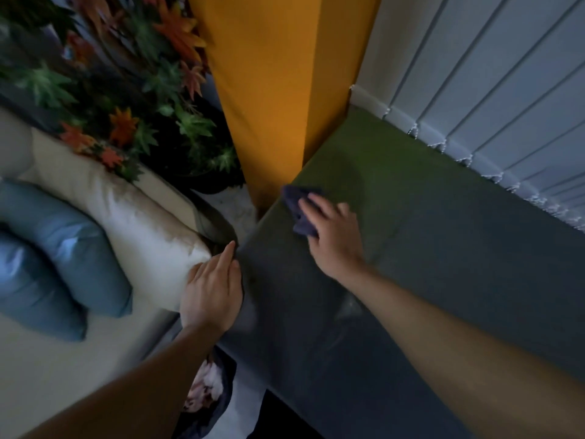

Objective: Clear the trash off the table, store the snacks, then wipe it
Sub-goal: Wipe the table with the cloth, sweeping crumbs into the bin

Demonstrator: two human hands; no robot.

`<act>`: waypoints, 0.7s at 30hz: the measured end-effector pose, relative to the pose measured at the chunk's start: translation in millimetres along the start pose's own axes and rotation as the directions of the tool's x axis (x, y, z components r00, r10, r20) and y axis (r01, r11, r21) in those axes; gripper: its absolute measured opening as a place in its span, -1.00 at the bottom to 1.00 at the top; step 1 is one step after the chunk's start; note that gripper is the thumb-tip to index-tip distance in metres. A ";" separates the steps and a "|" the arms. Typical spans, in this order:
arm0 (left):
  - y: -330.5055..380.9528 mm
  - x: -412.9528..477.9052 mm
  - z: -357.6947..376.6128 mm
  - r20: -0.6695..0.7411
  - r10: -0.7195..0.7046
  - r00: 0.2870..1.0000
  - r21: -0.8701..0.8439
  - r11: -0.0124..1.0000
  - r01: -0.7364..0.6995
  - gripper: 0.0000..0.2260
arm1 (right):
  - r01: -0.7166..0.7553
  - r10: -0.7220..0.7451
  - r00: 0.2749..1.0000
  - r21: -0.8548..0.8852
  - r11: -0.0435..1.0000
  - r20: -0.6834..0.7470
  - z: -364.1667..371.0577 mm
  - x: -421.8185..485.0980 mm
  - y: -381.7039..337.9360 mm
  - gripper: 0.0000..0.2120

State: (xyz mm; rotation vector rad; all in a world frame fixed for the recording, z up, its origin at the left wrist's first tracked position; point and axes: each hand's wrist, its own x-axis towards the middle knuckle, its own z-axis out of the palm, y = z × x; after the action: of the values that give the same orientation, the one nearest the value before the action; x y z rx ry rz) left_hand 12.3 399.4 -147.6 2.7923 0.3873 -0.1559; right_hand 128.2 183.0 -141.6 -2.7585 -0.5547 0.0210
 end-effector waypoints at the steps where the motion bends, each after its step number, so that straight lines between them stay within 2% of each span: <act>1: -1.9 -3.2 -1.2 -0.008 -0.011 1.000 0.016 1.000 0.011 -0.53 | -0.141 0.141 0.990 0.001 0.990 -0.027 -0.2 3.0 -3.1 -0.43; 2: -5.1 -7.5 -1.7 -0.005 -0.032 0.999 0.035 0.999 0.032 -0.52 | -0.236 0.236 0.971 0.013 0.972 -0.041 0.4 3.1 -11.3 -0.43; 3: -9.5 -12.6 -1.3 0.004 -0.067 0.998 0.045 0.997 0.067 -0.51 | -0.255 0.256 0.965 0.026 0.966 -0.047 2.2 -0.3 -22.5 -0.42; 4: -14.1 -17.9 -0.2 0.012 -0.105 0.994 0.037 0.994 0.105 -0.49 | -0.204 0.206 0.977 0.046 0.978 -0.052 5.7 -7.6 -35.1 -0.42; 6: -19.6 -25.1 2.6 0.009 -0.144 0.989 -0.007 0.989 0.144 -0.48 | 0.051 -0.050 0.999 0.094 0.994 -0.013 13.7 -30.5 -52.6 -0.41; 8: -19.6 -25.5 4.1 -0.021 -0.138 0.990 -0.034 0.990 0.137 -0.49 | 0.278 -0.285 0.956 0.092 0.956 0.065 15.3 -45.3 -52.8 -0.40; 9: -19.4 -24.6 4.5 -0.030 -0.134 0.991 -0.043 0.990 0.132 -0.49 | 0.293 -0.298 0.952 0.077 0.953 0.075 13.9 -42.4 -48.5 -0.40; 10: -19.1 -23.9 4.5 -0.031 -0.133 0.991 -0.052 0.990 0.131 -0.50 | 0.225 -0.228 0.972 0.061 0.973 0.059 12.7 -37.3 -46.3 -0.40; 12: -19.7 -23.2 4.6 -0.028 -0.132 0.991 -0.069 0.989 0.130 -0.52 | -0.006 0.006 1.000 0.054 0.999 0.011 12.0 -30.8 -51.3 -0.42; 13: -20.3 -23.1 5.0 -0.028 -0.130 0.991 -0.076 0.989 0.127 -0.53 | -0.067 0.067 0.998 0.072 0.995 0.004 12.9 -33.2 -58.6 -0.42; 15: -21.7 -22.3 5.8 -0.022 -0.117 0.993 -0.078 0.990 0.115 -0.55 | -0.003 0.002 1.000 0.127 0.992 0.003 17.5 -52.6 -75.7 -0.45; 18: -23.0 -21.7 6.9 -0.029 -0.113 0.993 -0.072 0.991 0.110 -0.53 | 0.247 -0.253 0.967 0.129 0.960 0.032 23.3 -89.9 -79.6 -0.50; 19: -23.0 -22.0 7.4 -0.038 -0.117 0.992 -0.072 0.991 0.114 -0.52 | 0.264 -0.270 0.962 0.122 0.957 0.035 21.9 -88.6 -73.4 -0.50; 21: -23.1 -21.6 8.3 -0.045 -0.114 0.992 -0.065 0.992 0.111 -0.52 | 0.172 -0.175 0.984 0.101 0.980 0.027 19.2 -73.2 -64.6 -0.48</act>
State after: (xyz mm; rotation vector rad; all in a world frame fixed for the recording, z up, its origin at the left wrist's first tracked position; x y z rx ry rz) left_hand -15.4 412.5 -159.0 2.7178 0.5531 -0.1002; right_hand 34.9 217.5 -142.7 -2.6092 -0.7803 0.0552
